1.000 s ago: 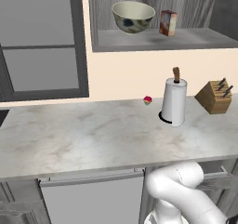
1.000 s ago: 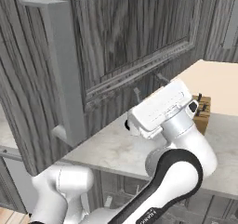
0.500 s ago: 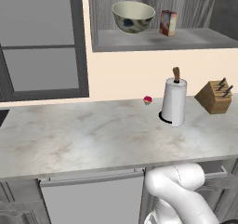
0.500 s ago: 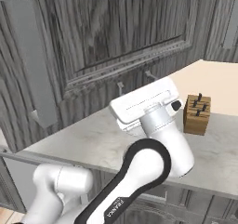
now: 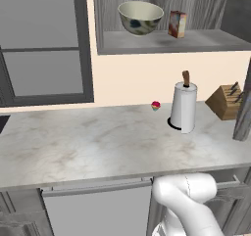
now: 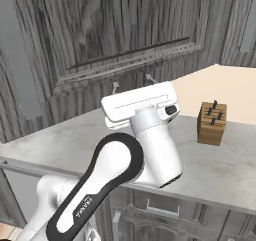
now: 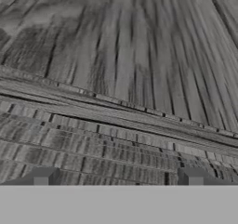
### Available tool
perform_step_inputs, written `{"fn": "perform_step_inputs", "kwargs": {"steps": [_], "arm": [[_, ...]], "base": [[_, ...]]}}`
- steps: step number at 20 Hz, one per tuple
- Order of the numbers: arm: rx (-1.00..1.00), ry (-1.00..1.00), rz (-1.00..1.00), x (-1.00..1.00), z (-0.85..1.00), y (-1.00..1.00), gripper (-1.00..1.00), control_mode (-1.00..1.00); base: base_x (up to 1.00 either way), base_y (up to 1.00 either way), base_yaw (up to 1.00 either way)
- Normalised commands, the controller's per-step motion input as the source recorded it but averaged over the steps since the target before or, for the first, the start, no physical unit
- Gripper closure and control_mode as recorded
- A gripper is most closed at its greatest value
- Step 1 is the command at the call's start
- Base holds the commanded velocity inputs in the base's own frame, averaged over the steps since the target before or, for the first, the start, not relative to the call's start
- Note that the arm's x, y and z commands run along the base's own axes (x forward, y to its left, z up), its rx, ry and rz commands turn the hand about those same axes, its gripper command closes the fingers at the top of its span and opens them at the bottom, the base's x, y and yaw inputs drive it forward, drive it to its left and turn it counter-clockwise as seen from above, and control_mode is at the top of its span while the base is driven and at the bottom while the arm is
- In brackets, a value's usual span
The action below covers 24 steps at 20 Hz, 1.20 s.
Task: Pick the mug and place it in the sink. Pick the bowl and place it in the open cabinet and then close the cabinet.
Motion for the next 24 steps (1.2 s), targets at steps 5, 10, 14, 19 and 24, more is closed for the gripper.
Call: {"fn": "perform_step_inputs", "kwargs": {"steps": [5, 10, 14, 19, 24], "arm": [[0.00, 0.18, -0.16, 0.00, 0.27, 0.31, -1.00, -1.00], [0.00, 0.20, -0.17, 0.02, 0.33, 0.30, -1.00, -1.00], [0.00, 0.20, -0.17, 0.05, 0.33, 0.28, -1.00, -1.00], [0.00, 0.19, -0.17, 0.13, 0.25, 0.33, -1.00, -1.00], [0.00, 0.19, -0.16, 0.19, 0.18, 0.37, -1.00, -1.00]], "base": [[0.00, 0.00, 0.00], [0.00, 0.00, 0.00], [0.00, 0.00, 0.00], [0.00, 0.00, 0.00], [0.00, 0.00, 0.00]]}}
